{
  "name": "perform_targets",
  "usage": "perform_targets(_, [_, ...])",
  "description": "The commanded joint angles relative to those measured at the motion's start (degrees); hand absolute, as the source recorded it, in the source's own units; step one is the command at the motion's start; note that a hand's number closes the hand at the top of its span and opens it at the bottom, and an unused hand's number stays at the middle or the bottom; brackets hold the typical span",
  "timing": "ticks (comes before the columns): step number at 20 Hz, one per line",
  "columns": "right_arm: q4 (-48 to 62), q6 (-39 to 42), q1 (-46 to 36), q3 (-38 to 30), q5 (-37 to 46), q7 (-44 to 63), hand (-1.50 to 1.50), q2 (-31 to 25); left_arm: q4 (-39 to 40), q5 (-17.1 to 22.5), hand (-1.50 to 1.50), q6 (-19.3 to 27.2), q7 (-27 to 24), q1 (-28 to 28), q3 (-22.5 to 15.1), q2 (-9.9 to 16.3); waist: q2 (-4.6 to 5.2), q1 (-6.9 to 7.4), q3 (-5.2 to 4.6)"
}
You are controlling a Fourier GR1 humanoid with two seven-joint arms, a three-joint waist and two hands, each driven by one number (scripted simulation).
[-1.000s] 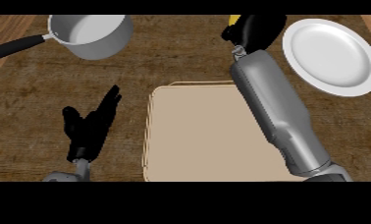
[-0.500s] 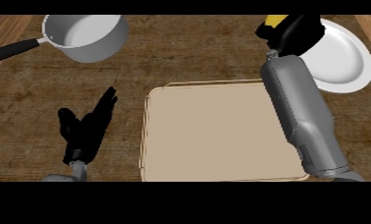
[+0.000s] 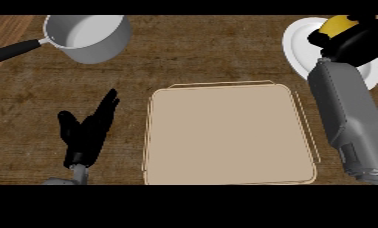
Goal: Pick the lemon from the tray and place it in the plate
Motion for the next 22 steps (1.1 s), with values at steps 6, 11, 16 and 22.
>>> perform_targets(6, [12.12,-10.92,-2.52,-4.94,-14.13,-12.35,1.50,-8.65,3.16,0.34,0.00,-0.51,1.71,-1.12,0.71,-1.11,0.51,0.66,-0.27])
perform_targets(11, [17.85,5.75,0.37,-8.41,-23.49,-15.57,-1.50,-10.66,3.42,-0.39,0.00,-0.62,-0.19,-0.12,-0.16,-1.86,0.83,0.26,-0.16])
perform_targets(16, [17.30,7.93,-0.49,-13.08,-34.26,-28.79,-1.50,-10.39,3.44,-1.98,0.00,-0.31,-0.96,1.59,-2.03,-2.84,0.89,1.06,-0.04])
perform_targets(22, [11.70,6.07,0.71,-17.90,-44.40,-46.09,-1.50,-10.72,2.56,-1.27,0.00,-1.20,-0.29,0.60,-0.30,-1.26,1.04,1.32,0.09])
